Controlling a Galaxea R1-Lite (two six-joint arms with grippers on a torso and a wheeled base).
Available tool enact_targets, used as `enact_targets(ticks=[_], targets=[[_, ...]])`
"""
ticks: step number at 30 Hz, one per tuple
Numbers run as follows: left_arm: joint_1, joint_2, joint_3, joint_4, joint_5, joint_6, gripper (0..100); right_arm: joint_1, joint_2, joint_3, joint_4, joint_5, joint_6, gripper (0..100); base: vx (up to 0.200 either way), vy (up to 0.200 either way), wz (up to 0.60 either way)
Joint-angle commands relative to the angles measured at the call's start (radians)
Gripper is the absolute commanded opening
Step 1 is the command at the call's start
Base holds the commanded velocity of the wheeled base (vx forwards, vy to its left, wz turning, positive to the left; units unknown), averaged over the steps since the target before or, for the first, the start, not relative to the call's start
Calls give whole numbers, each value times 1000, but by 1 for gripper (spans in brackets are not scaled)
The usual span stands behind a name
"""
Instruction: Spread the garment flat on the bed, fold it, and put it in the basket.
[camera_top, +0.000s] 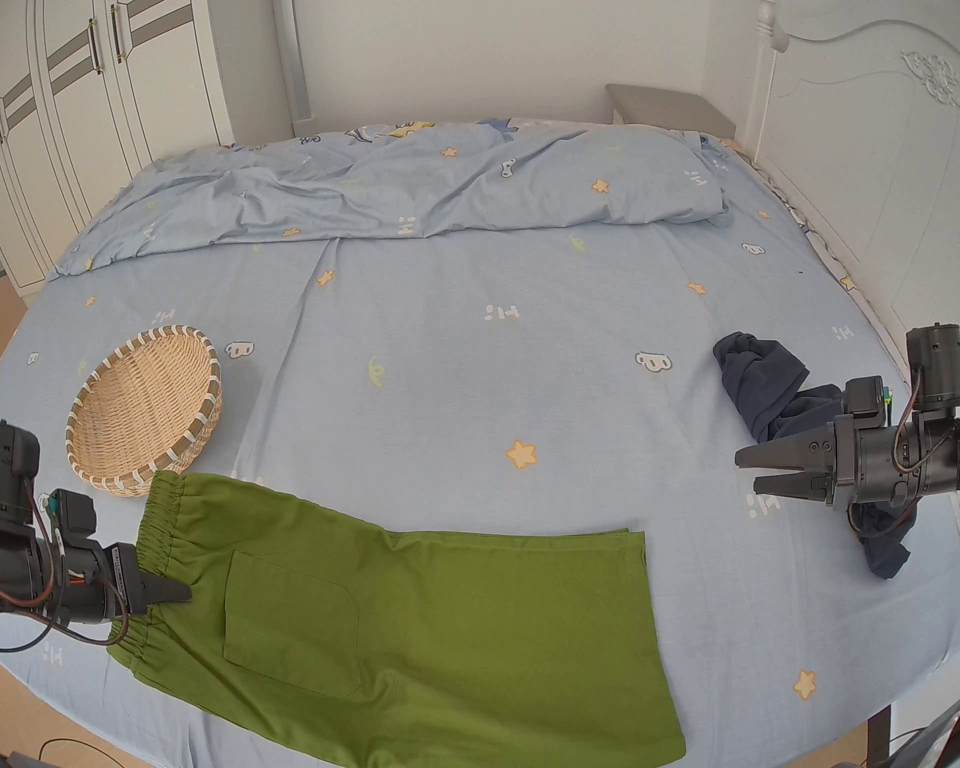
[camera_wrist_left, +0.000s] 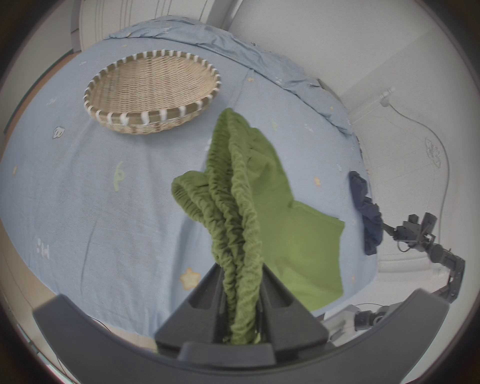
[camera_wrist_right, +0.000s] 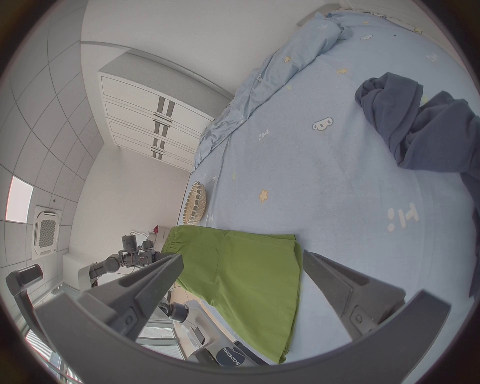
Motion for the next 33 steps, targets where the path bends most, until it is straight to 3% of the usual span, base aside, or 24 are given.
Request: enact_targets(ticks=[1,9,10,22,33], targets=[[-227,-42,-213,179,41,-142,0,7,-6,-33,24,-1,9,100,0,0,0],[-460,26,-288,188,64,-178,0,7,-6,-33,25,-2,9,100,0,0,0],[-515,59,-299,180,86,-195,0,5,-6,-33,25,-4,9,100,0,0,0],[-808,260,-346,19,236,-330,0,11,-2,-30,25,-5,9,100,0,0,0],[-937,371,-365,-60,250,-369,0,28,0,-19,25,-5,9,100,0,0,0]])
